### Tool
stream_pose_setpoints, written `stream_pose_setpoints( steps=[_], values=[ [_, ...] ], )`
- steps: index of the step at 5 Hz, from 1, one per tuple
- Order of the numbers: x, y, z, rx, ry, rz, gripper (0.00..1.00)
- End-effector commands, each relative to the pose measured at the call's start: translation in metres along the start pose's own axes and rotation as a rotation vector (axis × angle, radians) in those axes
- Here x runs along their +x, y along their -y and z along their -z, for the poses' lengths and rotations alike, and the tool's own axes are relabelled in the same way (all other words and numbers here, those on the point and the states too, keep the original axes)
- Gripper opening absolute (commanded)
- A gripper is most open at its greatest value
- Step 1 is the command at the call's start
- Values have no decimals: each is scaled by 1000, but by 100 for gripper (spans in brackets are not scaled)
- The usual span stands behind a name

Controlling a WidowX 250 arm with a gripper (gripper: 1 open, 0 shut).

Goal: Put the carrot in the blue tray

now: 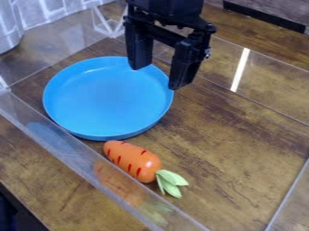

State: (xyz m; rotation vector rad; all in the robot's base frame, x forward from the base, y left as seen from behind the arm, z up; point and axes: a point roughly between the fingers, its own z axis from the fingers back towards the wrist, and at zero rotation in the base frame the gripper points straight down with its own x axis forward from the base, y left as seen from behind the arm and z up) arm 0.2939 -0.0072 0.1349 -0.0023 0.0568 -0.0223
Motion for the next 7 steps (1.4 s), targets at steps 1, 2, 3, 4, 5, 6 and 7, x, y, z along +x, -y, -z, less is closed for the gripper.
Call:
stream_pose_setpoints(
  steps=[1, 2, 3, 4, 5, 6, 7],
  values=[
    [-2, 1, 6, 2, -14, 44, 100],
    [-10, 2, 18, 13, -24, 198, 100],
    [-21, 5, 32, 33, -24, 384, 100],
    [-23, 6, 48, 64, -28, 564, 100],
    [-22, 3, 58, 71, -23, 657, 100],
    [-19, 1, 68, 69, -26, 665, 100],
    [-16, -2, 76, 65, -29, 669, 100]
  ],
)
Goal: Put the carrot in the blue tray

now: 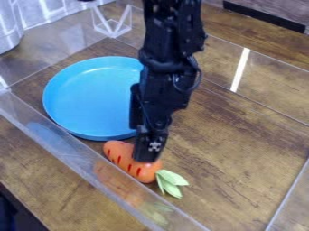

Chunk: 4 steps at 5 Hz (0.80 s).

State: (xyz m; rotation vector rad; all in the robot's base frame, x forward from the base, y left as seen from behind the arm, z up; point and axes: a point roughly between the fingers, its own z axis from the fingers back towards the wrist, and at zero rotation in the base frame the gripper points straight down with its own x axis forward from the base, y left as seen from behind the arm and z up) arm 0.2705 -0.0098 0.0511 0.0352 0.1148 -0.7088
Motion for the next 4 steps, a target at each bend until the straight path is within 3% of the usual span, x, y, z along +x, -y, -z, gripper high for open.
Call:
stream_pose_setpoints(
  steps=[1, 4],
  values=[
    [-2, -9, 0, 17, 23, -9, 100],
    [2, -16, 25, 13, 29, -10, 100]
  ],
)
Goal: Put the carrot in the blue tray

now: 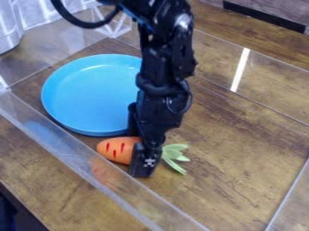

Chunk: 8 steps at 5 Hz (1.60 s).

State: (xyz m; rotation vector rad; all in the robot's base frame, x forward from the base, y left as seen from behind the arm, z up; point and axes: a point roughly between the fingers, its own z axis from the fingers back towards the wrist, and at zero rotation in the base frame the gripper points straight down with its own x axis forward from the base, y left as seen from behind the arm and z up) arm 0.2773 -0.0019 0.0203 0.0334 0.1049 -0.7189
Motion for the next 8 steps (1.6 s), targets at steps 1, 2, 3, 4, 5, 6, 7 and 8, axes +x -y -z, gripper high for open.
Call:
stream_pose_setpoints(
  steps=[1, 2, 3, 4, 5, 6, 7, 8],
  values=[
    [-1, -7, -4, 9, 17, -23, 100],
    [0, -9, -3, 3, 15, -27, 100],
    [0, -11, -3, -2, 13, -33, 100],
    [0, -12, -3, -8, 12, -38, 100],
    [0, -14, -2, -14, 11, -43, 100],
    [0, -15, -2, -21, 11, -48, 100],
    [1, -16, -2, -26, 12, -51, 100],
    [2, -17, -1, -31, 14, -54, 100]
  ],
)
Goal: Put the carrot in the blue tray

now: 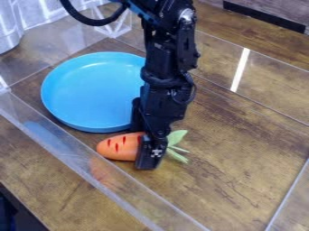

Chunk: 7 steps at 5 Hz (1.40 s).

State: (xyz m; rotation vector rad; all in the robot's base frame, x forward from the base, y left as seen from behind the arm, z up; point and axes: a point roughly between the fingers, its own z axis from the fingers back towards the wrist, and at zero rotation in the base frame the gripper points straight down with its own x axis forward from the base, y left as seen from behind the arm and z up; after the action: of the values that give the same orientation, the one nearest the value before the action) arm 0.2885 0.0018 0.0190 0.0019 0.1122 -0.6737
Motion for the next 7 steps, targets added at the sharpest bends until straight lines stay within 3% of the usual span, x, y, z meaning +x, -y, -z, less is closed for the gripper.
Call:
stream_pose_setpoints(
  steps=[1, 7],
  values=[
    [-2, -8, -2, -3, 13, -15, 100],
    [-10, -20, 1, -41, -35, -70, 100]
  ],
)
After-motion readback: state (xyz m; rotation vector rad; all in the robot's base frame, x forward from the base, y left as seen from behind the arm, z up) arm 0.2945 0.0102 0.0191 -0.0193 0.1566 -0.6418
